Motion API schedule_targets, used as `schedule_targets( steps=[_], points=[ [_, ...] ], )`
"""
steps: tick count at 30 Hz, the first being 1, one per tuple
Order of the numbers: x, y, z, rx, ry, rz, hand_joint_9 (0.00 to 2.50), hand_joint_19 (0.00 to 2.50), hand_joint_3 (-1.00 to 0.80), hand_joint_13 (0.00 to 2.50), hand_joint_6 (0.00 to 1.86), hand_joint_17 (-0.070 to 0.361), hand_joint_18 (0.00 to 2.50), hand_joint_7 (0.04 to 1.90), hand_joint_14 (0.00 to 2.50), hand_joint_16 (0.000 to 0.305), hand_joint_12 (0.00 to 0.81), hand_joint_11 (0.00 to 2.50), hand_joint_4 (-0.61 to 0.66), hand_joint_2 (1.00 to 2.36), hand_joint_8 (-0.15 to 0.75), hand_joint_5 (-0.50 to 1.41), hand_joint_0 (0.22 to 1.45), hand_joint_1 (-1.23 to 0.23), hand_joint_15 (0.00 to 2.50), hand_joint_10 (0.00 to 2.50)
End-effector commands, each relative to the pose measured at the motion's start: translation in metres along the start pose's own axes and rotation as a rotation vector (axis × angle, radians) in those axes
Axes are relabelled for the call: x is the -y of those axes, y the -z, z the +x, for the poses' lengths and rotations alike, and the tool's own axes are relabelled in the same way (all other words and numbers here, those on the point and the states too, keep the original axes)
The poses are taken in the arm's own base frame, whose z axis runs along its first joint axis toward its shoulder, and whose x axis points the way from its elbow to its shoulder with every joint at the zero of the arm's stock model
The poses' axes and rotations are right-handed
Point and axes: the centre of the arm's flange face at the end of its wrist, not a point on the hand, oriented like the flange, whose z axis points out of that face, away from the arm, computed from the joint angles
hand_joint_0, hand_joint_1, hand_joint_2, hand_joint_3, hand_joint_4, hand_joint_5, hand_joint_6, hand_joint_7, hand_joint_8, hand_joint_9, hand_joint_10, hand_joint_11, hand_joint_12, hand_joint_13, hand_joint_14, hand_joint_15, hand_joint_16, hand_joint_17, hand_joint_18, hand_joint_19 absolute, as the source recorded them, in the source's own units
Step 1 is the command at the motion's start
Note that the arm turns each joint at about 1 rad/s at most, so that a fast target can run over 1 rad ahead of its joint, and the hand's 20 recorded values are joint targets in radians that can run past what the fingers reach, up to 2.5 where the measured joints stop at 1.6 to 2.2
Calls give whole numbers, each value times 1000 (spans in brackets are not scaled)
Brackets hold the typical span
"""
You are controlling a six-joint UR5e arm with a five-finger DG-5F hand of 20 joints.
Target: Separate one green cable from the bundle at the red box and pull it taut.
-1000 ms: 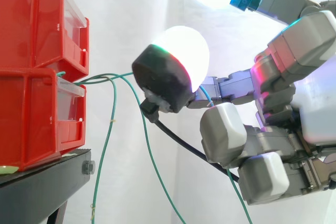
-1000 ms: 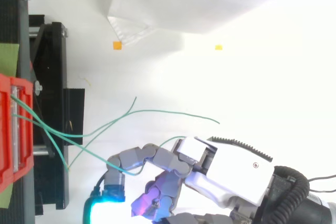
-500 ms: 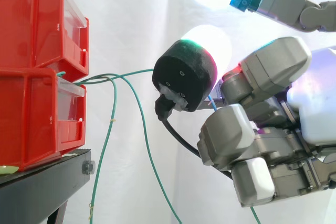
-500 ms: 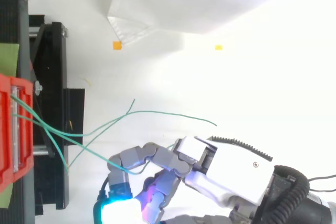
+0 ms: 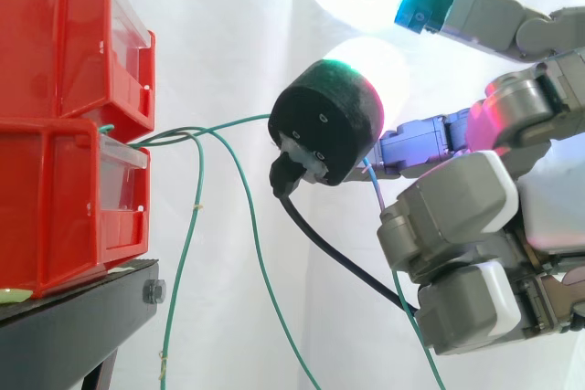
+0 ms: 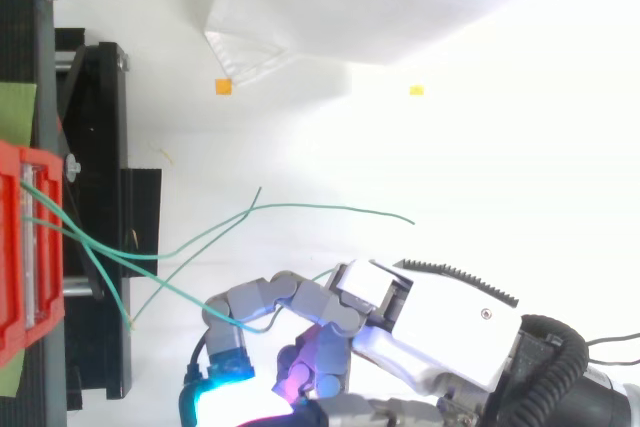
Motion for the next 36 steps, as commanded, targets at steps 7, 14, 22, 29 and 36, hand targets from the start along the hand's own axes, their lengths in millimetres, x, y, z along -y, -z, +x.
schedule_targets(
  steps=[7,14,22,29,36],
  points=[
    [0,0,1,-5,0,1,1967,1119,-371,1332,854,125,995,1440,16,55,363,1488,-20,1008,247,29,494,-406,1189,23],
    [0,0,0,-2,0,0,2022,1063,-60,1385,836,150,1094,1472,13,67,408,1456,-27,1006,276,38,530,-406,1154,24],
    [0,0,0,-2,0,0,1957,983,-1,1363,844,186,1119,1505,12,83,447,1614,14,1247,346,23,441,-411,1186,14],
    [0,0,0,-1,0,1,1775,915,-24,1230,848,191,965,1539,10,85,450,1712,61,1083,371,-5,450,-411,1186,3],
    [0,-1,-1,-2,-2,0,1647,899,-95,1159,855,191,885,1539,10,85,452,1665,93,1004,381,-22,442,-429,1169,110]
  ],
)
